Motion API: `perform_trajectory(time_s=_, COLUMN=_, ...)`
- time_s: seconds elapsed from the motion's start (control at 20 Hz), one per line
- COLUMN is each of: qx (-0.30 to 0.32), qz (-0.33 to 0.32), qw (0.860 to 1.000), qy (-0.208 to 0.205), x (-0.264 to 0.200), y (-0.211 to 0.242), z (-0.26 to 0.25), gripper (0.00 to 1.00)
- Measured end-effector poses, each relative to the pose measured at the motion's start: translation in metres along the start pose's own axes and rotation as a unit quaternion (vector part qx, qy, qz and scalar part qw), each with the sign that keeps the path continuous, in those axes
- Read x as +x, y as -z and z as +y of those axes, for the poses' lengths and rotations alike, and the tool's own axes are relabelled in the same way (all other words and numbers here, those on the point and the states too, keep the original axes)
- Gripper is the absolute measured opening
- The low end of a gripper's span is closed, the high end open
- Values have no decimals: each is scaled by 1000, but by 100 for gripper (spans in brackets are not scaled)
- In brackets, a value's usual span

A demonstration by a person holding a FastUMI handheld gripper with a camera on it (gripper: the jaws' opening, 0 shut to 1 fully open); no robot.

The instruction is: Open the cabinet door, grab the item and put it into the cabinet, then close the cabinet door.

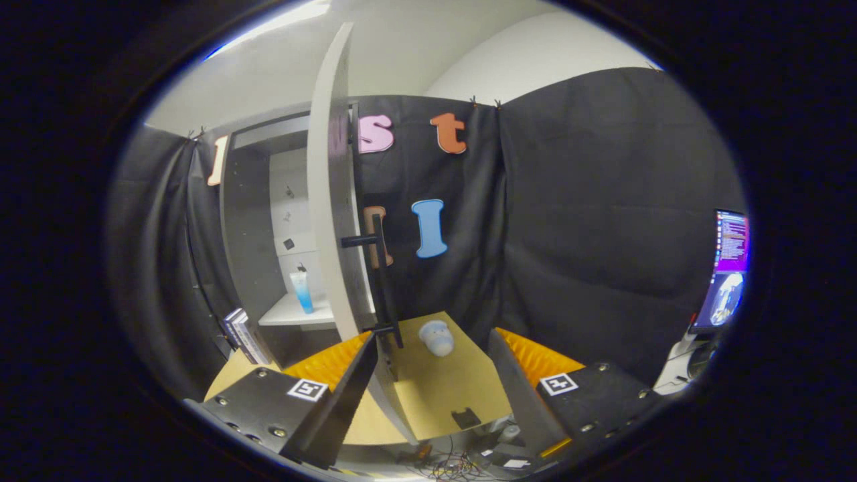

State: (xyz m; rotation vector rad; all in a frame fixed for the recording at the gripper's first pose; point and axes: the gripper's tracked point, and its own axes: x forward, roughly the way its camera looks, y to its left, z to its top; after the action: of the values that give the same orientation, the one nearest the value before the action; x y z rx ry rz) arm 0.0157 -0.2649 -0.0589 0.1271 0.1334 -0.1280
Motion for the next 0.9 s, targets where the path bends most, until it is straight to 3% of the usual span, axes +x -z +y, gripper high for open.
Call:
perform_trajectory(time_s=0.4, qx=13, qz=10, qw=997, qy=-78, x=24, y=14, z=19, gripper=98)
perform_trajectory(time_s=0.9, qx=-22, qz=18, qw=977, qy=-212, x=25, y=22, z=112, gripper=98)
